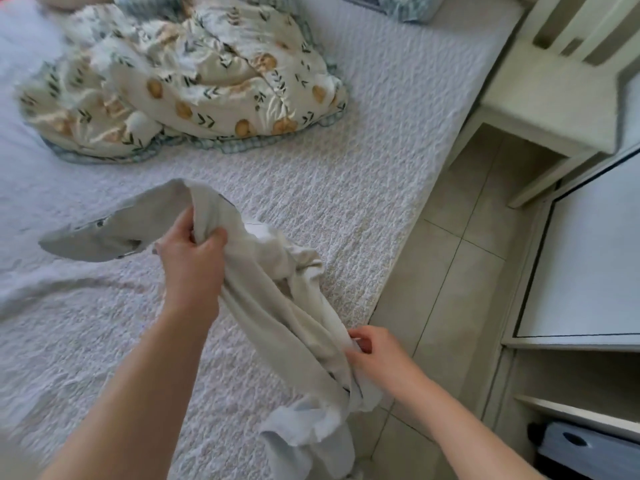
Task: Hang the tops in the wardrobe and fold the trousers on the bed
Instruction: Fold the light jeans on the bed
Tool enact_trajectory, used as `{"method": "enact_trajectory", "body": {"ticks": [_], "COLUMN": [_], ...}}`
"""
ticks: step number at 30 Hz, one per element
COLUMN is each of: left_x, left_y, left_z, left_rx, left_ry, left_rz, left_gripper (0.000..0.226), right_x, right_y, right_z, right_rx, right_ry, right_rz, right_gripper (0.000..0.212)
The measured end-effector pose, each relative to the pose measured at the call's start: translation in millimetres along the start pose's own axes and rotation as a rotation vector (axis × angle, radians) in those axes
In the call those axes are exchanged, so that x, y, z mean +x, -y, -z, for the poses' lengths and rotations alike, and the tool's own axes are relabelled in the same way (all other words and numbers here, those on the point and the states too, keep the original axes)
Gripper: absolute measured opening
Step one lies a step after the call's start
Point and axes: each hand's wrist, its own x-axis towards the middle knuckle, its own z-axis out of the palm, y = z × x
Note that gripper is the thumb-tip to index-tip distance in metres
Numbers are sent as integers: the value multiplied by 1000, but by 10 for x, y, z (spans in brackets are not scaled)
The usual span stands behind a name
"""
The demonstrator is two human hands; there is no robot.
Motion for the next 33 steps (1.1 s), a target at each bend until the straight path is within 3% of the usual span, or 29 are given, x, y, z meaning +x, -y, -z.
{"method": "enact_trajectory", "body": {"ticks": [5,9,12,15,18,21,23,26,29,33], "left_x": [-159,-294,-408,-554,-695,-824,-933,-1113,-1217,-1235], "left_y": [-480,-871,-1094,-1316,-1436,-1363,-1316,-1371,-1454,-1567], "left_z": [-255,-443,-618,-806,-904,-964,-1030,-1152,-1222,-1296], "left_rx": [32,77,105,170,256,392,448,469,412,166], "left_ry": [156,280,397,540,639,774,838,923,1002,1075], "left_rz": [-82,-162,-260,-321,-405,-491,-565,-690,-627,-264], "left_gripper": [58,70,51,36,45,30,24,16,23,18], "right_x": [-90,-249,-458,-671,-757,-794,-777,-751,-798,-1003], "right_y": [335,848,1332,1826,2074,2031,1903,1691,1473,1326], "right_z": [362,762,1116,1463,1745,1928,1978,2033,2163,2399], "right_rx": [-47,150,267,266,209,348,339,288,430,539], "right_ry": [-4,-224,-393,-427,-358,-189,-198,-311,-470,-614], "right_rz": [-42,71,210,283,117,-126,-205,-253,-257,-219], "right_gripper": [29,29,23,21,42,59,49,17,28,28]}}
